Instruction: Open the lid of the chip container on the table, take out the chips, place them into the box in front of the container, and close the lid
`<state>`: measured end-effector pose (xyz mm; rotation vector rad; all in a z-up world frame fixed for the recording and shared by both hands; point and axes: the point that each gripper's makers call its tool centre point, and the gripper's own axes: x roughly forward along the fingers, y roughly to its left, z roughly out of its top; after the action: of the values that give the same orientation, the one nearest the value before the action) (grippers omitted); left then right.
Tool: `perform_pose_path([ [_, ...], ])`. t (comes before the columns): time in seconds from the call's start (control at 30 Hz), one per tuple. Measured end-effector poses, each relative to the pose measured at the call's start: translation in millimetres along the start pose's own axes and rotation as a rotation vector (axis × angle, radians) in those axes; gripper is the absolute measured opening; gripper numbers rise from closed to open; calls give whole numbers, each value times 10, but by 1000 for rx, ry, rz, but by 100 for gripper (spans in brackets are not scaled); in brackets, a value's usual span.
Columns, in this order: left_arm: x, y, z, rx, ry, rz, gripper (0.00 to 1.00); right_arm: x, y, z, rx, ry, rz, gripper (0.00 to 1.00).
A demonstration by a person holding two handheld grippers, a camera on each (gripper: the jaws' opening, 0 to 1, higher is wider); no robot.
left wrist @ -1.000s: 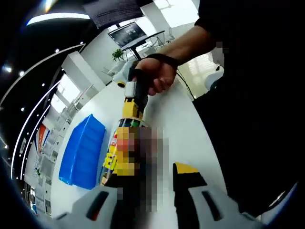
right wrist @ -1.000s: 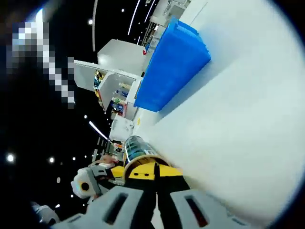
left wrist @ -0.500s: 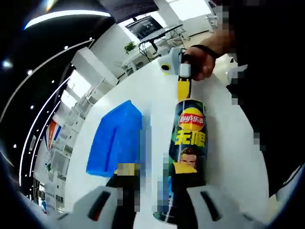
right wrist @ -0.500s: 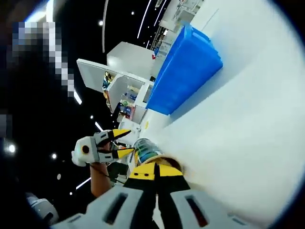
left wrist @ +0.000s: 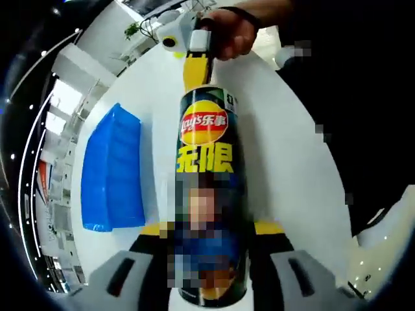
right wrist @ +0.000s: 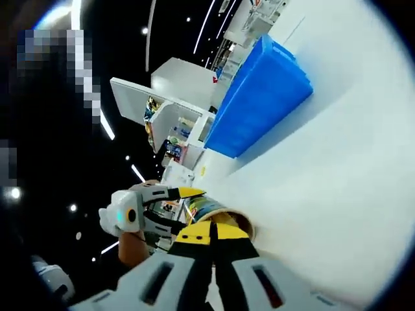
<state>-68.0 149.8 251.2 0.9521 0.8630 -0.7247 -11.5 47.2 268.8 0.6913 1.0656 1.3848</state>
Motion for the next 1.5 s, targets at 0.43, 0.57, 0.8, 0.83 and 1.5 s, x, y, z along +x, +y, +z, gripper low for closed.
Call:
perform_pose_path([
  [0.43, -25, -41, 33, 93, 17, 255, 44, -113, -71, 7, 34, 2, -17, 9],
  [0.57, -31, -95, 37, 105, 48, 323, 44, -139, -132, 1, 42, 14, -41, 8],
  [0.8, -54, -172, 145, 112, 72, 388, 44, -128, -60, -18, 24, 26, -39, 8],
  [0.83, -55, -177, 155, 121, 77, 406, 44, -126, -81, -36, 10, 40, -52, 8],
  [1.5, -92, -142, 96, 80, 111, 543, 44, -53, -37, -110, 32, 161, -31, 15],
])
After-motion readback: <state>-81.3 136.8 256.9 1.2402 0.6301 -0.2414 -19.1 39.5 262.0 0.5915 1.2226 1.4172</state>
